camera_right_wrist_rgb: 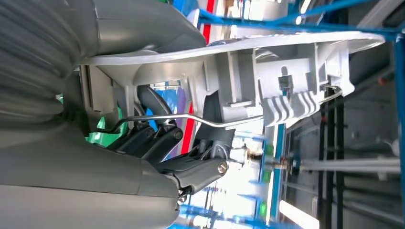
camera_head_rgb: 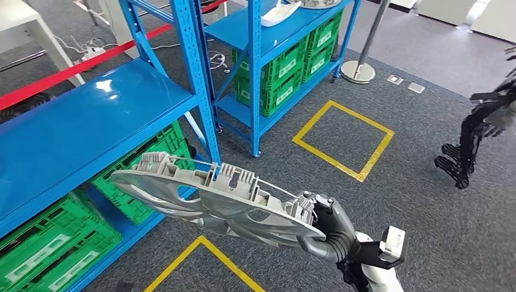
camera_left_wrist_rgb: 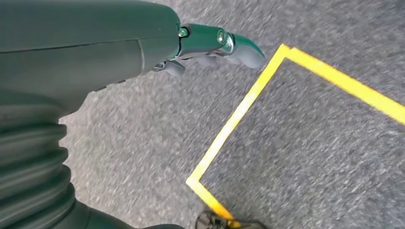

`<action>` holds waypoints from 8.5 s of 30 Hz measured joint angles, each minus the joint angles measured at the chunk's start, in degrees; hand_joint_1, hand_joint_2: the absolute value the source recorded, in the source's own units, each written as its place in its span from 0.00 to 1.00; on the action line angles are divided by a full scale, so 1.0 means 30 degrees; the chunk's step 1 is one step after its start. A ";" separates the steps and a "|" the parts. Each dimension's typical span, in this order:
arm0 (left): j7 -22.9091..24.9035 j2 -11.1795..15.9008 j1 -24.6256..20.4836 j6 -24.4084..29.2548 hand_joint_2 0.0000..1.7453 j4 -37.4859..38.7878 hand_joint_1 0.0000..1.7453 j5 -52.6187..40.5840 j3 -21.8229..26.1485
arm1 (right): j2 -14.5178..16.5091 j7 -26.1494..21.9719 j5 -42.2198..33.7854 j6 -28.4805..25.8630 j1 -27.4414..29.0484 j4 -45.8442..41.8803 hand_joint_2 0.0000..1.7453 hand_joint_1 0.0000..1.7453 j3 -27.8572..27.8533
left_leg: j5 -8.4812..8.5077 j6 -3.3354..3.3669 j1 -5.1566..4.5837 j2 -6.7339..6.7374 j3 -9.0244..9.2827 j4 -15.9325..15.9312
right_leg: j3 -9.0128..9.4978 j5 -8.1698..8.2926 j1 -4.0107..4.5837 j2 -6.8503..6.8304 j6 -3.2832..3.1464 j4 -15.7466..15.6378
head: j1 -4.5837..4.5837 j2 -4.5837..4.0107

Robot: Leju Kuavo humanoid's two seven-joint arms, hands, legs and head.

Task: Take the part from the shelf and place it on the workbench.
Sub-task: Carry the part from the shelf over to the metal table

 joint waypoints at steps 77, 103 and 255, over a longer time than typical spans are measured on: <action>-0.0663 -0.3035 0.0509 -0.2402 1.00 -0.0073 0.00 0.0482 -0.0541 | -0.0428 -0.0005 0.1350 -0.2834 0.1961 -0.0973 1.00 1.00 0.0301 | -0.2724 -0.0834 -0.0027 -0.0580 -0.2326 0.5553 | 0.3257 0.2325 0.0067 0.0545 -0.1093 -0.5724 | -0.0291 0.0000; -0.0832 -0.2802 0.0281 -0.2226 1.00 -0.0058 0.00 0.0435 -0.0541 | -0.0441 -0.0002 0.1195 -0.2262 0.2311 -0.1138 1.00 1.00 0.0230 | -0.1089 -0.0594 -0.0137 0.0609 -0.0082 0.1055 | 0.3419 0.2220 0.0062 -0.0511 -0.0957 -0.5862 | -0.0102 0.0000; -0.0843 -0.2470 0.0252 -0.1694 1.00 -0.0015 0.00 0.0537 -0.0548 | 0.0138 0.0009 0.1432 -0.4877 0.2177 -0.1326 1.00 1.00 -0.0344 | -0.1150 -0.0531 -0.0116 -0.0661 0.1143 0.0568 | 0.2742 0.2428 0.0155 -0.0232 -0.0986 -0.5438 | -0.0035 0.0000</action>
